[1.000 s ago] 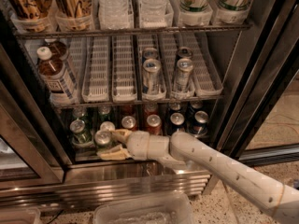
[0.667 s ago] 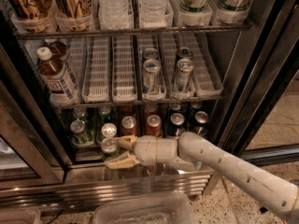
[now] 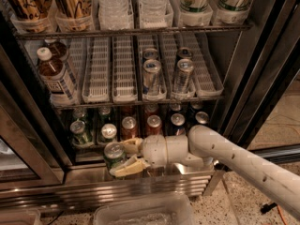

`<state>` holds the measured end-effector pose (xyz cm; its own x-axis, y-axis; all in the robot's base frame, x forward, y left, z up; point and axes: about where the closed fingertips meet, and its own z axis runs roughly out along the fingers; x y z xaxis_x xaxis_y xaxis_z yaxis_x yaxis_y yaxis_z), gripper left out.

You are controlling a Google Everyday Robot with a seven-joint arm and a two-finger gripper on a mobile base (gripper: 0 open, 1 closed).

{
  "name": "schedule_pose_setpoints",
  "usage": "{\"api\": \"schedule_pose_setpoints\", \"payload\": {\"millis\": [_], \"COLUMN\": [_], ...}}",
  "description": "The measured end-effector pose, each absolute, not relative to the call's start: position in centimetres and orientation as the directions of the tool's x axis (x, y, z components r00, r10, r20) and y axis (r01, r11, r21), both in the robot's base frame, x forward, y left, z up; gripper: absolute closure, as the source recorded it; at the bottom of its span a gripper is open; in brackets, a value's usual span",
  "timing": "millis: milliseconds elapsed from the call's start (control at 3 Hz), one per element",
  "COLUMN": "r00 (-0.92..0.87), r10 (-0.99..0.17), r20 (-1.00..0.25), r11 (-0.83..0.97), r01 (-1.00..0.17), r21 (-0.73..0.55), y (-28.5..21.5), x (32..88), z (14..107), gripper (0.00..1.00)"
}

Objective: Pick green can from bottom shelf of fridge

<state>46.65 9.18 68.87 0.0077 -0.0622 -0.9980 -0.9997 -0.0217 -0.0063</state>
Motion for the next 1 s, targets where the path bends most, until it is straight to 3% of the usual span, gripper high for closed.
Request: {"api": "schedule_pose_setpoints", "payload": {"millis": [667, 1000], "r00": [-0.067, -0.071], "r10": [-0.088, -0.090], "r20": [-0.994, -0.993], "r11": [-0.201, -0.208], "r01": [-0.976, -0.974], "r21": [0.084, 0.088], "y": [9.3, 9.3], "x": [43.0, 42.8], "z": [73.3, 73.5], "gripper": [1.00, 1.00]}}
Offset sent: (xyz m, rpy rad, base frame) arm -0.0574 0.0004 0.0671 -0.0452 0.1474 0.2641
